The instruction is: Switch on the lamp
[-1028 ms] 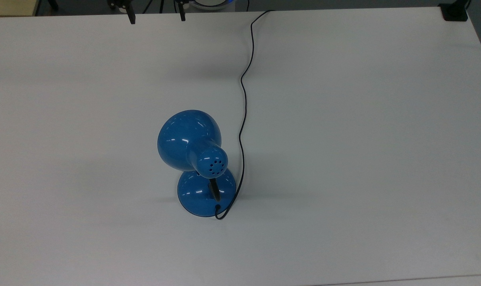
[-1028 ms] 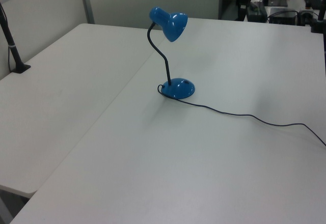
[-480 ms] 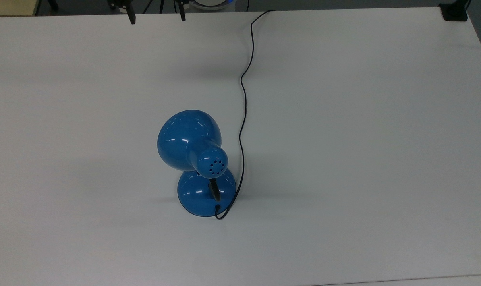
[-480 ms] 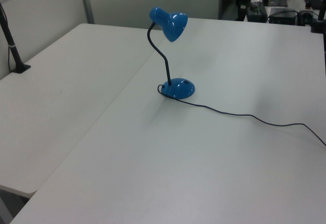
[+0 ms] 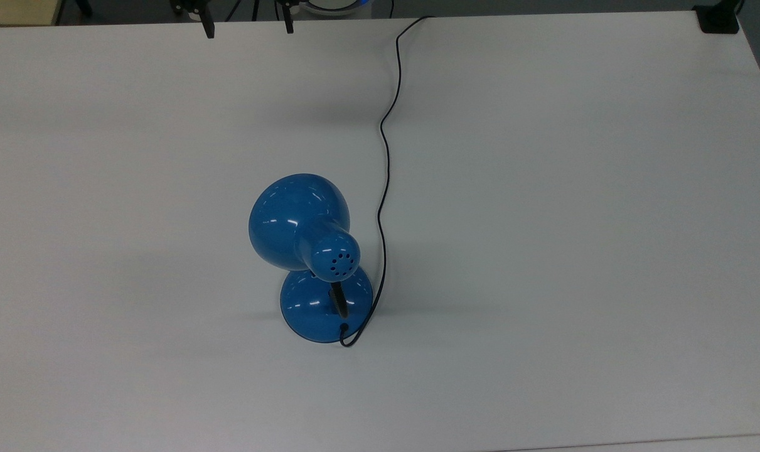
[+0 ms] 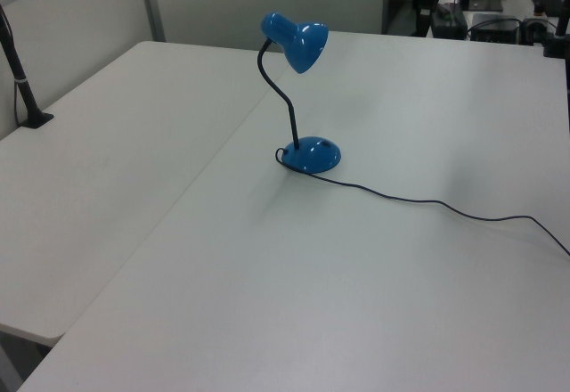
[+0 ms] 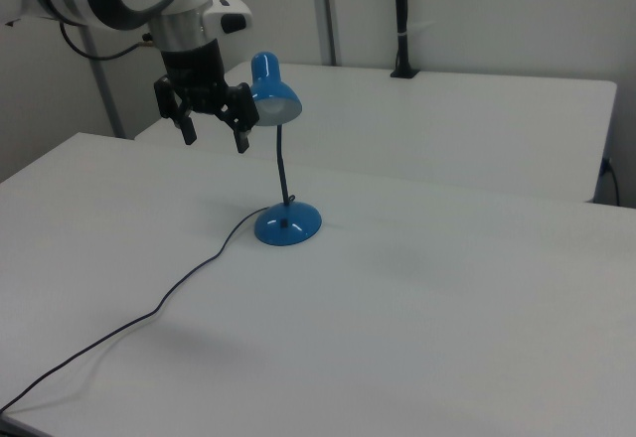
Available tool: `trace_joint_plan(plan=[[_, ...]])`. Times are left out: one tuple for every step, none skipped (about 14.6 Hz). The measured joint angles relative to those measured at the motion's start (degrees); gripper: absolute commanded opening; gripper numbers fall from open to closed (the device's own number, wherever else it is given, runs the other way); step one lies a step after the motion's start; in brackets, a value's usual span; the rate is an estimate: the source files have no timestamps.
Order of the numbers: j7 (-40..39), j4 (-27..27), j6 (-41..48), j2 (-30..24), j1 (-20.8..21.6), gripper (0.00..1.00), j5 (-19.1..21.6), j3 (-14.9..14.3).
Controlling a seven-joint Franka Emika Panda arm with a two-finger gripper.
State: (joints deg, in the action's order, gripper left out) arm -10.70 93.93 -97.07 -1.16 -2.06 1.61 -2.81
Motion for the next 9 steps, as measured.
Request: trace_joint_plan(plan=[[-0.78, 0.01, 0.24, 0.04, 0.00, 1.00, 0.00, 0.00], [-2.65, 0.08, 0.71, 0.15, 0.00, 1.00, 0.00, 0.00], [-4.96, 0.21, 1.00, 0.37, 0.00, 1.00, 0.00, 0.00], [-7.59, 0.35, 1.11, 0.68, -0.01, 1.00, -0.10, -0.02], [-10.48, 0.50, 1.12, 0.97, -0.02, 1.00, -0.66, -0.03], [-13.13, 0.66, 1.12, 1.25, -0.06, 1.00, -1.56, -0.04], [-15.09, 0.86, 1.12, 1.64, -0.11, 1.00, -2.38, -0.05], [-16.21, 1.03, 1.12, 2.25, -0.17, 1.00, -2.88, -0.08], [-16.83, 1.14, 1.12, 3.04, -0.24, 0.90, -3.22, -0.10]])
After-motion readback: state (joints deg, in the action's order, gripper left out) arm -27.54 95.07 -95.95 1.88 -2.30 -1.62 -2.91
